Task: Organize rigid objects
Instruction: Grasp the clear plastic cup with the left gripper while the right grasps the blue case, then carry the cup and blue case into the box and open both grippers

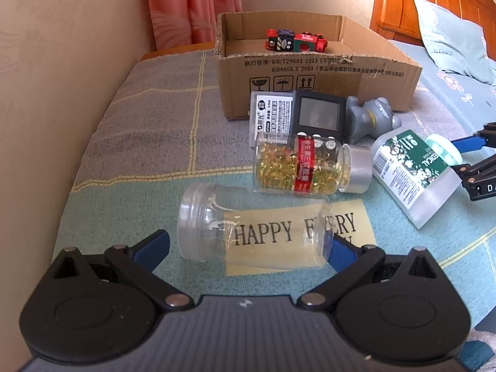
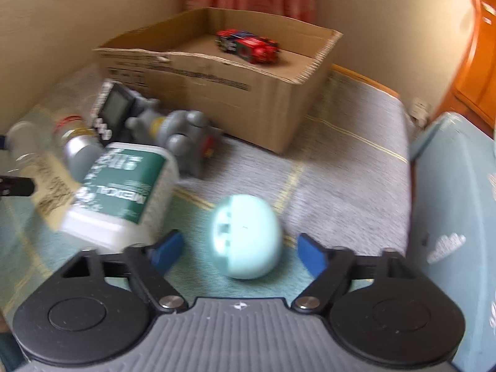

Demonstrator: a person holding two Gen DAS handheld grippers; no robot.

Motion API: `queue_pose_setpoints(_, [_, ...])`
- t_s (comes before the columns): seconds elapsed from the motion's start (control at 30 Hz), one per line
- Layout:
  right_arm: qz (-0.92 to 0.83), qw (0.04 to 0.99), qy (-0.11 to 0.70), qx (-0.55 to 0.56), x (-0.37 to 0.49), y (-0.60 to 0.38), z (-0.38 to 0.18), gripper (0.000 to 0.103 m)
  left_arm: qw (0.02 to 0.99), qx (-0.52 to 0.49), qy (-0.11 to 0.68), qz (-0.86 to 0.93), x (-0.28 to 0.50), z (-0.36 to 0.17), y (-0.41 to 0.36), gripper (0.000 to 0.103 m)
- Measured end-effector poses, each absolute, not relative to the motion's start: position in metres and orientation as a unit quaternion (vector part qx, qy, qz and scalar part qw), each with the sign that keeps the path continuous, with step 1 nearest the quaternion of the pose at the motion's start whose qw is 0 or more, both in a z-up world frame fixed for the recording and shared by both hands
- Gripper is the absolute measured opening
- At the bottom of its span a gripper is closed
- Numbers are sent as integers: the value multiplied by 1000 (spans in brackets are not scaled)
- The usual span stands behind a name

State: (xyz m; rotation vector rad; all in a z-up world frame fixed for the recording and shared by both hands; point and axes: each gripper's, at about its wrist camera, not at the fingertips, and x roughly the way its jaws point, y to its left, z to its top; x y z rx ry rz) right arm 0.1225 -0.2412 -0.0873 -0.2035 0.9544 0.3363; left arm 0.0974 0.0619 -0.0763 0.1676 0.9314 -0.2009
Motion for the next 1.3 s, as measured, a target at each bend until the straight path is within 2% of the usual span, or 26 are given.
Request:
queue_pose_setpoints(0.17, [177,870,450,-99,122,-240,-84,58,888,83,441,-97,99,-74,58,102])
queue_pose_setpoints(0.4, [178,870,448,-107,127,-240,-85,60,889,81,439,-102,98,-71,57,102])
queue_pose_setpoints(0.93, [183,868,446,-119,128,-235,-84,59,895,78,430,-86,98,-65,57,99])
queue_pose_setpoints(0.97, [183,868,446,-120,128,-235,-84,59,894,78,432,-84,99,-66,57,98])
queue_pose_setpoints(1.0, [182,868,447,-121,128,-234,-84,58,894,75,434,-86,100,-67,58,92])
queue_pose_setpoints(1.3, [173,861,461,-123,125,-235,-79,58,891,73,433,-114,98,-55,61,91])
